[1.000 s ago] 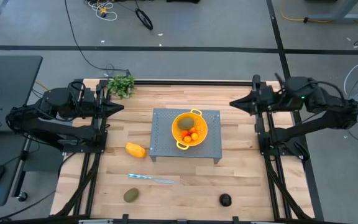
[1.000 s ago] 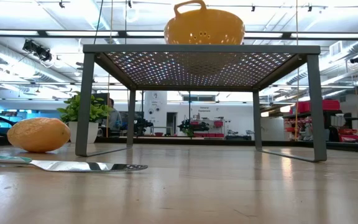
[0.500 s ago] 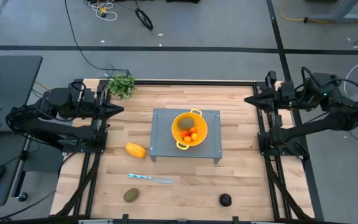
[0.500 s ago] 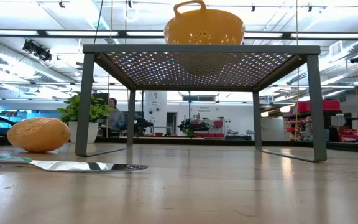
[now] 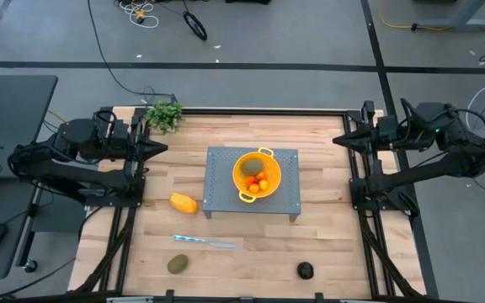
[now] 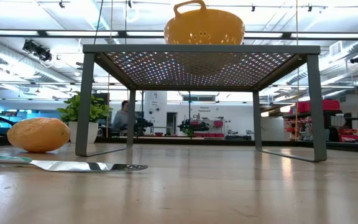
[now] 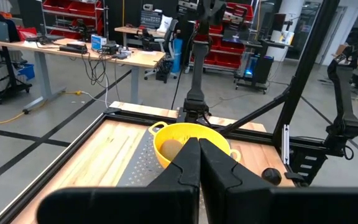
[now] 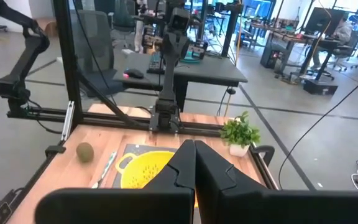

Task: Pick & Place Fruit
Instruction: Put the kiwi into the strainer bowl on the shelf

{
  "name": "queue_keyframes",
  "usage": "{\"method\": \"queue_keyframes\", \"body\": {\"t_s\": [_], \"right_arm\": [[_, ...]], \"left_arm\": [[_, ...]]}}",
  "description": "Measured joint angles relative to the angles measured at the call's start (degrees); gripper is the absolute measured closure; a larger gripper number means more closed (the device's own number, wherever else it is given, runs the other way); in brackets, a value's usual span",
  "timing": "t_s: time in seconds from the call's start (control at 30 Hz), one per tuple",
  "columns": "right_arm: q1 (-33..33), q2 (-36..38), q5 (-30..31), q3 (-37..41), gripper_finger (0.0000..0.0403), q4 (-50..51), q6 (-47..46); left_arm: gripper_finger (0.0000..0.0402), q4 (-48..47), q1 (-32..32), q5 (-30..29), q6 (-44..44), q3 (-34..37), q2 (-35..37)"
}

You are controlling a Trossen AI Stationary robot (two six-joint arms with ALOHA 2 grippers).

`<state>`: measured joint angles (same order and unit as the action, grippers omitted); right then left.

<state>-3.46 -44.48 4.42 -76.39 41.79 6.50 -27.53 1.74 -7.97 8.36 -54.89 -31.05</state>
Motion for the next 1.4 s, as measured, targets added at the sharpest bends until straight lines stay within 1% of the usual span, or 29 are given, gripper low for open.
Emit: {"method": "queue_keyframes", "body": {"t_s": [0.13, 0.3, 0.6, 0.87, 1.13, 1.27, 1.4], "right_arm": [[0.0, 1.3, 1.3, 4.4, 0.0401, -2.3, -0.7], [0.0, 3.6, 1.4, 10.0, 0.0401, -6.8, -1.5], [0.0, 11.3, 1.4, 16.6, 0.0401, -10.4, -2.6], [0.0, 17.0, 1.5, 19.3, 0.0401, -10.9, -2.6], [0.0, 18.1, 1.5, 19.4, 0.0401, -10.9, -2.6], [0.0, 18.0, 1.5, 19.4, 0.0401, -10.8, -2.6], [0.0, 18.0, 1.5, 19.4, 0.0401, -10.8, -2.6]], "left_arm": [[0.0400, 0.0, 0.0, 0.0, 0.0, 0.0, 0.0], [0.0400, 0.0, 0.0, -0.3, -0.3, 0.0, 0.0], [0.0400, 0.0, 0.0, -0.3, -0.2, 0.0, 0.0], [0.0400, 0.0, 0.0, -0.2, -0.7, 0.0, 0.0], [0.0400, 0.0, 0.0, 0.4, -1.4, 0.0, 0.0], [0.0400, 0.0, 0.0, 2.2, -0.7, 0.0, -0.5], [0.0400, -1.9, 0.0, 6.5, 1.3, 0.0, -3.1]]}}
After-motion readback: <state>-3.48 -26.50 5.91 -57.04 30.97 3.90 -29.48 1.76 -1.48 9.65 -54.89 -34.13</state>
